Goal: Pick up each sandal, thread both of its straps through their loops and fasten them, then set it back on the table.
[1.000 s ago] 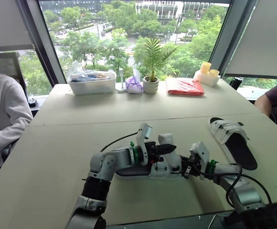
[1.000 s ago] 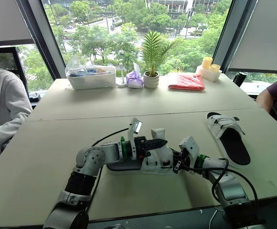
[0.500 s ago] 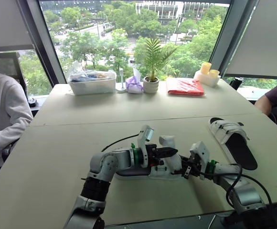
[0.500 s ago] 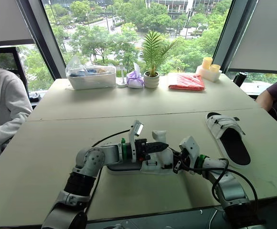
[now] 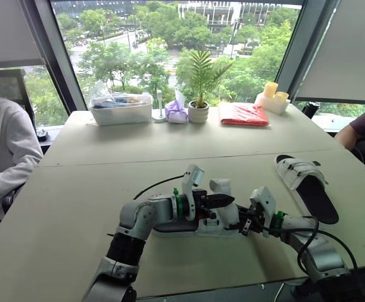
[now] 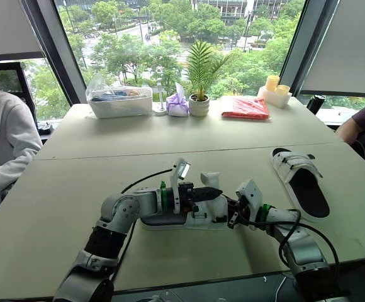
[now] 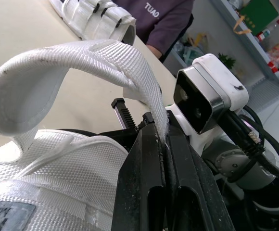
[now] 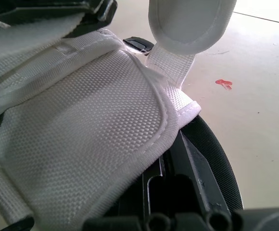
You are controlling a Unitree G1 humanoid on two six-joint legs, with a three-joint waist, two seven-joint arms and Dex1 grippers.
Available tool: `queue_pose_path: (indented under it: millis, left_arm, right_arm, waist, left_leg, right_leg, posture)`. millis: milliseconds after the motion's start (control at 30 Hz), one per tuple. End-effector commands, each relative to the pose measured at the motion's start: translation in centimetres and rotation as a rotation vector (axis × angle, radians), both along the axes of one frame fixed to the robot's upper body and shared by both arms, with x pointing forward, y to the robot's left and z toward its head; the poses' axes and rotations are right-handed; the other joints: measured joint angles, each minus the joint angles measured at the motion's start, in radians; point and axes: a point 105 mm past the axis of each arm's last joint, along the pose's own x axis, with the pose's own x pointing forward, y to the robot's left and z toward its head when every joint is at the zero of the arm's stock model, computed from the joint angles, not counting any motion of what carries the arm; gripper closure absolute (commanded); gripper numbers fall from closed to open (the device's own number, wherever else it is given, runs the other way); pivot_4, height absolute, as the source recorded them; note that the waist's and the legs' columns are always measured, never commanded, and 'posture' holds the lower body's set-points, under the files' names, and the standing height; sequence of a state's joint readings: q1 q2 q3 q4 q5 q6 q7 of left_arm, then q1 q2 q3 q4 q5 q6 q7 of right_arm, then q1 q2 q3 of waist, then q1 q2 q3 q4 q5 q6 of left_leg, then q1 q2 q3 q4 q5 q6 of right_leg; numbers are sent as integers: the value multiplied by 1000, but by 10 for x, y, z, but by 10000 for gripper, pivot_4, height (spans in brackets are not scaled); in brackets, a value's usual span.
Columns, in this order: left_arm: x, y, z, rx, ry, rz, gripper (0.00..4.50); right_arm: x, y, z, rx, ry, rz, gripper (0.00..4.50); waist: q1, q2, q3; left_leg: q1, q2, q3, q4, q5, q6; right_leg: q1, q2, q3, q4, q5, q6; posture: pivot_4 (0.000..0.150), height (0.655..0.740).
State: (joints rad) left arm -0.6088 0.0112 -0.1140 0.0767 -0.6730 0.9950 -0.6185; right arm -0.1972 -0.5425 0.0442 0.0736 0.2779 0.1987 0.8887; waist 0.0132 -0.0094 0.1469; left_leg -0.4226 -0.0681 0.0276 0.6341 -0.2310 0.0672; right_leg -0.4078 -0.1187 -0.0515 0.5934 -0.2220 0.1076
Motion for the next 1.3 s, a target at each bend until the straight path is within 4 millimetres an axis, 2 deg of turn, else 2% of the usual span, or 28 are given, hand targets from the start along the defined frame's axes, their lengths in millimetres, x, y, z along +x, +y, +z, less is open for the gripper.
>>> queue_pose_path:
  millis: [33,233,400,533,633,733,900,1200,1300]
  left_arm:
    - [5,-1,11,8,-64,-9,44728]
    - [1,-1,15,7,-72,-62,44728]
    - [-8,-5,11,5,-56,-93,44728]
    - [-7,-9,0,65,-63,-68,44728]
    - [1,-11,-6,104,-36,-17,44728]
    - [4,-13,-2,89,-2,-10,44728]
    - [-2,-17,11,4,172,-58,44728]
    - [-10,-6,-9,111,97,-74,44728]
    - [-12,-1,-17,159,7,-72,44728]
  right_arm:
    - [-15,6,-33,-21,139,21,45000]
    - [-15,7,-34,-21,138,22,45000]
    - [-15,6,-34,-21,136,19,45000]
    - [-15,7,-34,-20,137,17,45000]
    - [-15,6,-34,-19,137,15,45000]
    - [-15,6,-34,-20,137,14,45000]
    - [-15,6,-34,-22,137,12,45000]
    - [-14,6,-35,-16,135,6,45000]
    - [-14,6,-35,-15,136,4,45000]
  waist:
    - [0,0,0]
    - [-1,0,0]
    - [-1,0,0]
    - [-1,0,0]
    - [0,0,0]
    - [0,0,0]
    - [0,0,0]
    - [-1,0,0]
    - [-2,0,0]
  left_leg:
    - [0,0,0,0,0,0]
    - [0,0,0,0,0,0]
    - [0,0,0,0,0,0]
    - [0,0,0,-1,0,0]
    - [0,0,0,0,0,0]
    - [0,0,0,0,0,0]
    - [0,0,0,0,0,0]
    - [1,0,0,-1,0,0]
    - [1,0,0,-1,0,0]
  right_leg:
    - [0,0,0,0,0,0]
    - [0,0,0,0,0,0]
    - [0,0,0,0,0,0]
    - [0,0,0,0,0,0]
    - [0,0,0,0,0,0]
    - [0,0,0,0,0,0]
    - [0,0,0,0,0,1]
    - [0,0,0,0,1,3]
    - [0,0,0,0,0,1]
  posture:
    - [1500,7388]
    - [1500,7388]
    - [1500,7388]
    - [1500,7388]
    - [1500,7388]
    - [1500,7388]
    - [1500,7388]
    - [1500,7388]
    - [1500,7388]
